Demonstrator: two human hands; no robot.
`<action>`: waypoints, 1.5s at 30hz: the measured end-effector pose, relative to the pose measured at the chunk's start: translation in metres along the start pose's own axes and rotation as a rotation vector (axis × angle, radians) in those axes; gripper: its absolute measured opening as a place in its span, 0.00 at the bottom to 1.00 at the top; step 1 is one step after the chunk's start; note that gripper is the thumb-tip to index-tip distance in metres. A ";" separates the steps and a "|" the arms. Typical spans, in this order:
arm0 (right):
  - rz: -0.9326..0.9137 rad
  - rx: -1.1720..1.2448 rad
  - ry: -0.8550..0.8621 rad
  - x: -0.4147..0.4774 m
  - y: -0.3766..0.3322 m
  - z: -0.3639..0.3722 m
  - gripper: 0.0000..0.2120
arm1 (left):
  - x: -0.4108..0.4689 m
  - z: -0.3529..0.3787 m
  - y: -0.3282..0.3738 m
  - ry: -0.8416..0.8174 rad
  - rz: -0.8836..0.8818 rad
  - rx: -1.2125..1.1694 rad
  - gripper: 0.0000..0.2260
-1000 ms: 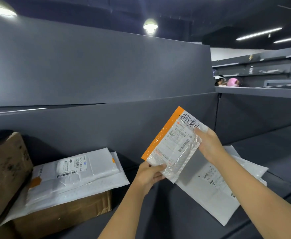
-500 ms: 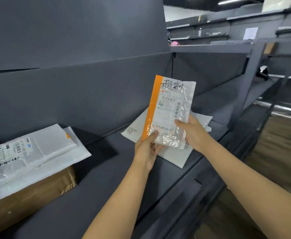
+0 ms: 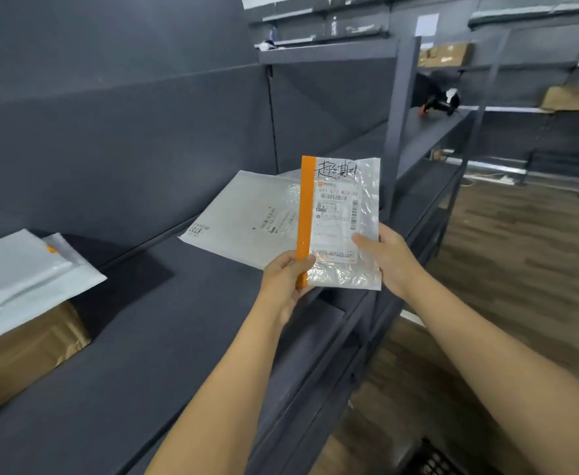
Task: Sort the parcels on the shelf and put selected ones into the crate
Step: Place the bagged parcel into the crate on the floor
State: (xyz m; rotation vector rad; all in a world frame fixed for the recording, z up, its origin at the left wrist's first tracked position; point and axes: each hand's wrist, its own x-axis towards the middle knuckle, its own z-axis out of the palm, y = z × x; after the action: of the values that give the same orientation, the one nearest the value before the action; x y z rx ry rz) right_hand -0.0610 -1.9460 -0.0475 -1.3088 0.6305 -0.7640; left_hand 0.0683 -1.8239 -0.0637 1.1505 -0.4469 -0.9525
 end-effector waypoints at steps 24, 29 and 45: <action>0.317 -0.183 0.180 -0.165 0.069 -0.209 0.14 | -0.095 0.137 -0.192 -0.020 -0.267 0.159 0.02; 0.496 -0.214 0.299 -0.193 0.157 -0.216 0.12 | -0.090 0.105 -0.262 -0.026 -0.350 0.473 0.05; 1.079 -0.297 0.394 -0.275 0.519 -0.281 0.08 | -0.094 -0.016 -0.613 -0.098 -0.648 0.752 0.20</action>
State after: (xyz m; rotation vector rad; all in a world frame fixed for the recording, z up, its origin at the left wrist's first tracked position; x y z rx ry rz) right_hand -0.3779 -1.8525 -0.6085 -0.8626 1.6289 -0.0109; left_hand -0.2180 -1.7950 -0.6135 2.0081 -0.5430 -1.4633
